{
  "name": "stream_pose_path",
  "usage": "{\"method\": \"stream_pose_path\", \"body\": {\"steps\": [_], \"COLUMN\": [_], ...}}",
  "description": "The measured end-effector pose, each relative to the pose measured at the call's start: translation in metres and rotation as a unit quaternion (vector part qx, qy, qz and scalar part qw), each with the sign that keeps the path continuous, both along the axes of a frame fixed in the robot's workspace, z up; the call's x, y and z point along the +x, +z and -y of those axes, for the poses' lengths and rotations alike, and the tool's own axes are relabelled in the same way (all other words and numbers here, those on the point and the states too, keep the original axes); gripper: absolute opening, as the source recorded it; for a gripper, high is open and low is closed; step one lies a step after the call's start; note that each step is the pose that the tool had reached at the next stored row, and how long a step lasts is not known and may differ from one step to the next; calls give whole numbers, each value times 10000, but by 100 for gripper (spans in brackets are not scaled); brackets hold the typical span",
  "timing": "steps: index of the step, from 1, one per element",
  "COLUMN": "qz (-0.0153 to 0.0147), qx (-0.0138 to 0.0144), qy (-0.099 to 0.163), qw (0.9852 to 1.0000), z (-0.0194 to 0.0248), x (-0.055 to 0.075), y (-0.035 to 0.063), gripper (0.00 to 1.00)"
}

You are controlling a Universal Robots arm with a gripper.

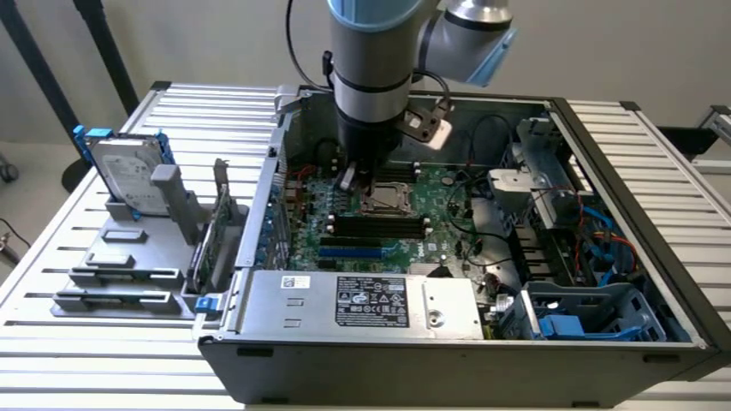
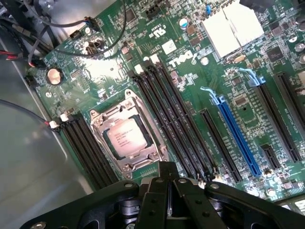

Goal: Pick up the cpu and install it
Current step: 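Install the first cpu locking lever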

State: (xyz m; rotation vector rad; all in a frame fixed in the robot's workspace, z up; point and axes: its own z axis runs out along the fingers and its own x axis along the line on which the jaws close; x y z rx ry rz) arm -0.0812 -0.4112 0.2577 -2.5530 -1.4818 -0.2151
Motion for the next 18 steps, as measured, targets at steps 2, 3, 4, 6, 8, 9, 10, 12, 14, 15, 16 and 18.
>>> {"method": "stream_pose_path", "body": {"steps": [2, 3, 4, 6, 8, 9, 10, 12, 14, 15, 16, 18], "qz": [0, 0, 0, -1, -8, -17, -29, -63, -106, -131, -152, -185], "qx": [-1, 0, 0, 0, 0, -1, -1, -3, -2, -2, -3, -5], "qy": [-2, -16, -39, -103, -176, -210, -246, -307, -354, -373, -392, -427], "qw": [10000, 10000, 10000, 9999, 9998, 9998, 9997, 9995, 9993, 9992, 9991, 9989], "z": [-1, -5, -10, -18, -23, -26, -29, -36, -41, -42, -43, -45], "x": [0, -1, -2, -3, -3, -3, -3, -5, -6, -7, -8, -8], "y": [-19, -33, -47, -74, -101, -110, -119, -132, -146, -153, -161, -180], "gripper": [11, 11, 11, 11, 11, 11, 11, 11, 11, 11, 11, 11]}}
